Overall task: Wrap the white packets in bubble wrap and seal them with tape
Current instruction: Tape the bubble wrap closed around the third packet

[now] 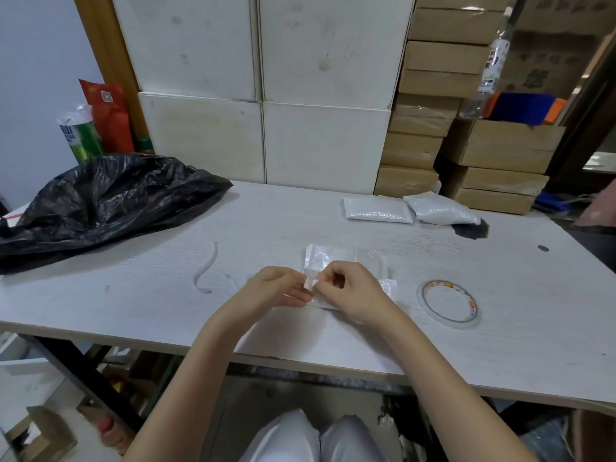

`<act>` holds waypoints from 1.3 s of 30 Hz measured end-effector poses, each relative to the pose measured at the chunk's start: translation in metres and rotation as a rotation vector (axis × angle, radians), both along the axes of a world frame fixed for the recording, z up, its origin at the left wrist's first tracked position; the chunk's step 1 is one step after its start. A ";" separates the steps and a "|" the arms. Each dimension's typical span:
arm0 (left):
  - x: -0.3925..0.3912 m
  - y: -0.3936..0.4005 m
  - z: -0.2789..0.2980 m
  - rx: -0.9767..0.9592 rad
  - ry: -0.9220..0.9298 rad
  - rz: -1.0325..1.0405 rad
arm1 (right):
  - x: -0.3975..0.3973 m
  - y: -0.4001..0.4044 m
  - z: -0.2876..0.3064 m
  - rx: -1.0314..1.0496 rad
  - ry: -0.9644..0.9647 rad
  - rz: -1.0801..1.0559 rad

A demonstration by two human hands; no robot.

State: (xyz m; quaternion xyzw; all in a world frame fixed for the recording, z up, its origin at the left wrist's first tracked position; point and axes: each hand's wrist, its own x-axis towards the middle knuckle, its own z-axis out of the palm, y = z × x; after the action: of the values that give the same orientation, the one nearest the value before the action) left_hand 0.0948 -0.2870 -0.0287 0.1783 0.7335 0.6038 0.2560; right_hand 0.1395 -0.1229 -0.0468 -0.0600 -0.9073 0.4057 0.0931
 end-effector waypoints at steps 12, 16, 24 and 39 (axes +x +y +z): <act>0.000 0.024 -0.024 -0.407 0.900 0.039 | 0.014 0.010 0.015 -0.330 -0.015 -0.010; -0.005 0.030 -0.029 -0.439 0.980 0.023 | 0.022 0.029 0.021 -0.314 0.077 -0.108; -0.003 0.034 -0.027 -0.495 0.985 0.047 | 0.065 0.076 0.030 -0.691 0.105 -0.275; 0.003 0.034 -0.027 -0.521 0.959 0.029 | 0.097 0.112 0.026 -1.139 0.491 -0.620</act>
State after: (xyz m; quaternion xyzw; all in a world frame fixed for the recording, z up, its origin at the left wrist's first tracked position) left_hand 0.0982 -0.2525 -0.0559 0.3543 0.8957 0.2567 -0.0799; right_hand 0.2370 -0.0109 -0.0209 -0.2627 -0.4468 0.7752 0.3612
